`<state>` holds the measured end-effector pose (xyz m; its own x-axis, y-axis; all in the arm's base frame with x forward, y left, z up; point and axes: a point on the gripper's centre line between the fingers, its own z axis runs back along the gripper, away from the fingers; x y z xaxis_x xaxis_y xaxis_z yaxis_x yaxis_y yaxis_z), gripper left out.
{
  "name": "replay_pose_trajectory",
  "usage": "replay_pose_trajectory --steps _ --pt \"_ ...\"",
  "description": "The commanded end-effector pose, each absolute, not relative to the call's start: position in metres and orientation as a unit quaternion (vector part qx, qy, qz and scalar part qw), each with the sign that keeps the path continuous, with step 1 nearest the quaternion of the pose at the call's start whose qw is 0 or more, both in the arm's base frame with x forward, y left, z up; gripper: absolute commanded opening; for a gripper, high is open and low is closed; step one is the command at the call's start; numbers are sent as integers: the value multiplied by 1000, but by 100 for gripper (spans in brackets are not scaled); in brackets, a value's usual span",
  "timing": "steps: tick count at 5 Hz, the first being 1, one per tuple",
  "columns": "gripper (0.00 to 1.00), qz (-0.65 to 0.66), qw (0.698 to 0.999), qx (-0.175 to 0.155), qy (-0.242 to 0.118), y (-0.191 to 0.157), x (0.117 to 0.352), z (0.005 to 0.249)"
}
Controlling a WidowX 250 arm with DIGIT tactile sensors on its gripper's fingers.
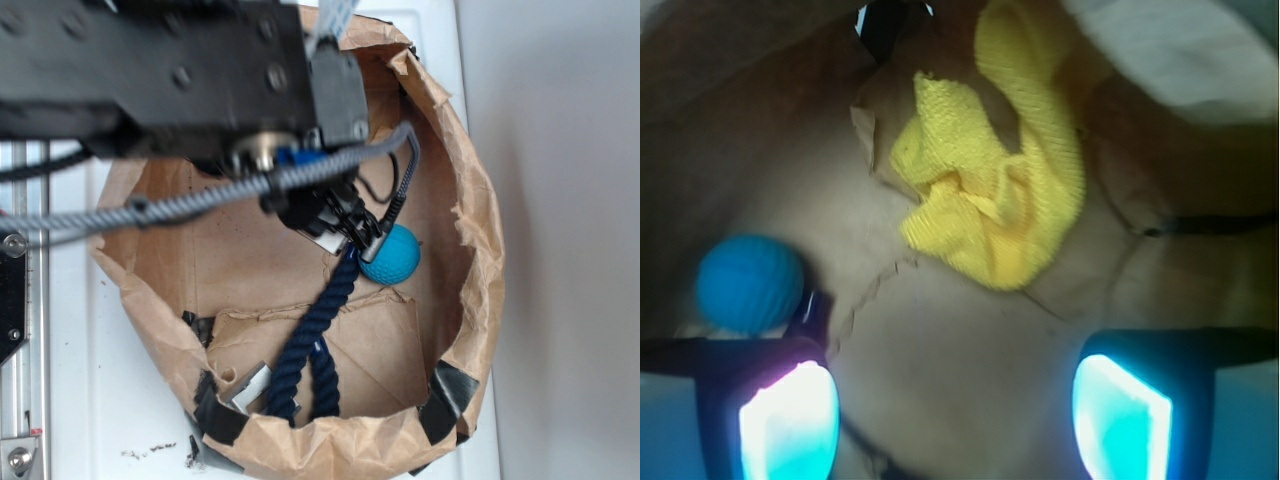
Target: Grab the yellow cloth.
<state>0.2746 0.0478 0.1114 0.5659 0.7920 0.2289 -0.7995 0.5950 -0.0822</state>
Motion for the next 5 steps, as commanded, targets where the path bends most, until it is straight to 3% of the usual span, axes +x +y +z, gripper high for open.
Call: replay_pose_trajectory --steps 1,4,5 --pt "100 485 857 38 -172 78 281 98" --pt "100 536 828 84 -140 128 291 67" --pt "100 543 818 117 -148 137 291 55"
